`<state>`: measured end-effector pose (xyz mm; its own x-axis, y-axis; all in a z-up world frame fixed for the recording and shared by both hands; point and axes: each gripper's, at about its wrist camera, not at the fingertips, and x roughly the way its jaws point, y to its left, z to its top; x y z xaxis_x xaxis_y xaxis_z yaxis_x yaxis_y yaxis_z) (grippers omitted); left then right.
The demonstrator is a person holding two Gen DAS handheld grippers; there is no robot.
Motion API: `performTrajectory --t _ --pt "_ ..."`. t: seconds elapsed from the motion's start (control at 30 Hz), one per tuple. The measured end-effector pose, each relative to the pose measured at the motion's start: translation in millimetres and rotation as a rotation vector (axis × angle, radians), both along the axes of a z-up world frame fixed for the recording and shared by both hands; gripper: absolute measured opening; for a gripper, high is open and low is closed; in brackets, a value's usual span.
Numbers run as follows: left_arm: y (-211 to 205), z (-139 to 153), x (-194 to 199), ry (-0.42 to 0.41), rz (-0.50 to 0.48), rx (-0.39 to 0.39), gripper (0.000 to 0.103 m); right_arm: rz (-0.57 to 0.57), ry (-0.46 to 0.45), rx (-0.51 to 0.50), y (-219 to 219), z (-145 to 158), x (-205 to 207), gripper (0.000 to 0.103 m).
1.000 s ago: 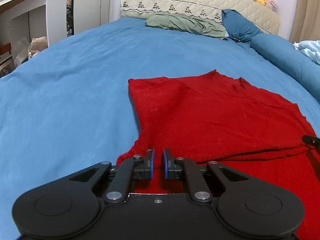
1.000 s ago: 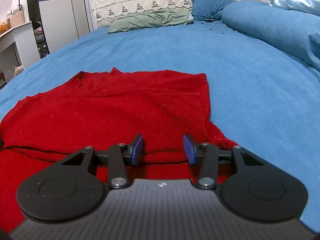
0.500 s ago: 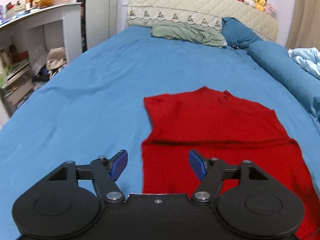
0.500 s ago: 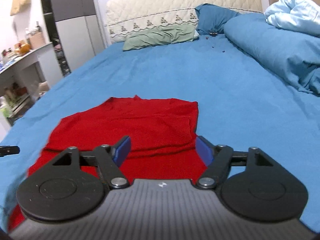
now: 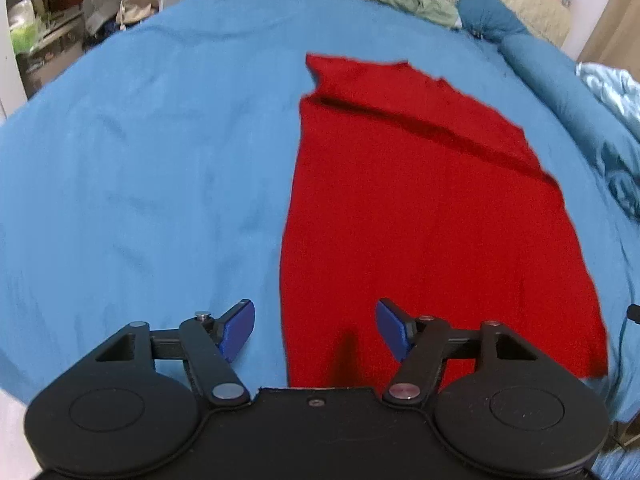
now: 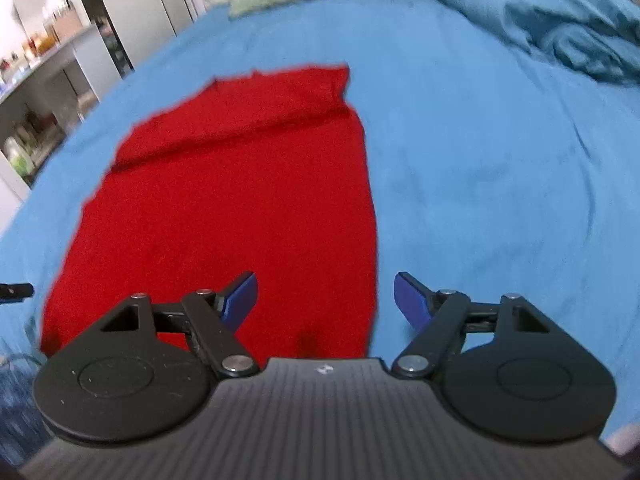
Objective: Fold small clothes
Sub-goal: 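Release the sweater and lift both grippers away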
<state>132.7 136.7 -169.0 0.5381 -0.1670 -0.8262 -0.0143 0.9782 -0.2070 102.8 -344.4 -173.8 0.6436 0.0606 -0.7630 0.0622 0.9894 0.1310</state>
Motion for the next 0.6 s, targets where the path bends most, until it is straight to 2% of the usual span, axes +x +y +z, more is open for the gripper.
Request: performTrajectory --t 0.17,0.3,0.4,0.47,0.6 --pt "-7 -23 -12 0.032 0.002 -0.011 0.058 -0.033 0.06 -0.011 2 -34 -18 0.088" --pt "-11 -34 -15 0.027 0.004 0.012 0.056 -0.051 0.105 -0.03 7 -53 -21 0.081" --pt "-17 -38 -14 0.022 0.005 0.032 0.056 -0.054 0.101 -0.048 10 -58 -22 0.081" --pt "-18 -39 -16 0.015 0.003 0.046 0.054 -0.049 0.095 -0.064 12 -58 -22 0.078" --pt "-22 -37 -20 0.005 -0.004 0.066 0.048 -0.027 0.086 -0.09 21 -55 -21 0.063"
